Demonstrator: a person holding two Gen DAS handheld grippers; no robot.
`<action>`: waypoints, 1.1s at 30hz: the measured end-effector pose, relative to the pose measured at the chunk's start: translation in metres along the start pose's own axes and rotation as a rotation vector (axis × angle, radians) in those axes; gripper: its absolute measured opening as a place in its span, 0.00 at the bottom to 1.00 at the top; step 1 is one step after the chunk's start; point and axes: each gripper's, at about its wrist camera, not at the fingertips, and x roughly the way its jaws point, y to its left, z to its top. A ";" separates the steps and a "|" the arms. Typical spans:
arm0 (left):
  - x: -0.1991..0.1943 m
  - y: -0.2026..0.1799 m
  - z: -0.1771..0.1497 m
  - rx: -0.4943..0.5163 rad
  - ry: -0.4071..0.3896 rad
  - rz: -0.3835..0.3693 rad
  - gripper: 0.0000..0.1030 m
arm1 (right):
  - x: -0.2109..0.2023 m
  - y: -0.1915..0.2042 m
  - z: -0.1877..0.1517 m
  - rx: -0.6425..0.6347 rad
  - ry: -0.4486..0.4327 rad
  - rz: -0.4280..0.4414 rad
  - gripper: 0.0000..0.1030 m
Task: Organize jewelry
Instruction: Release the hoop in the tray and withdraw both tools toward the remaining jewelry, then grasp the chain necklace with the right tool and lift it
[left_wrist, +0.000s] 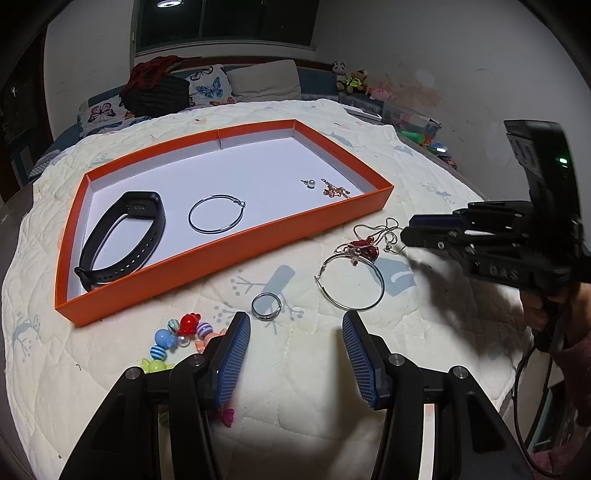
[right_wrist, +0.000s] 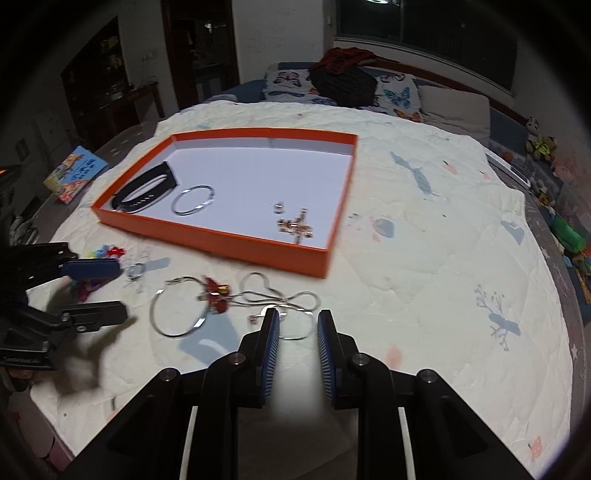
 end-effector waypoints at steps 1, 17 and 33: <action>0.000 0.000 0.000 0.001 0.000 0.001 0.54 | 0.000 0.005 -0.001 -0.013 -0.001 0.015 0.24; 0.002 0.000 0.000 0.005 0.000 -0.012 0.54 | 0.018 0.020 0.002 -0.044 0.022 0.010 0.12; 0.030 -0.026 0.031 0.147 0.020 -0.109 0.54 | -0.040 0.001 0.007 0.027 -0.100 0.035 0.07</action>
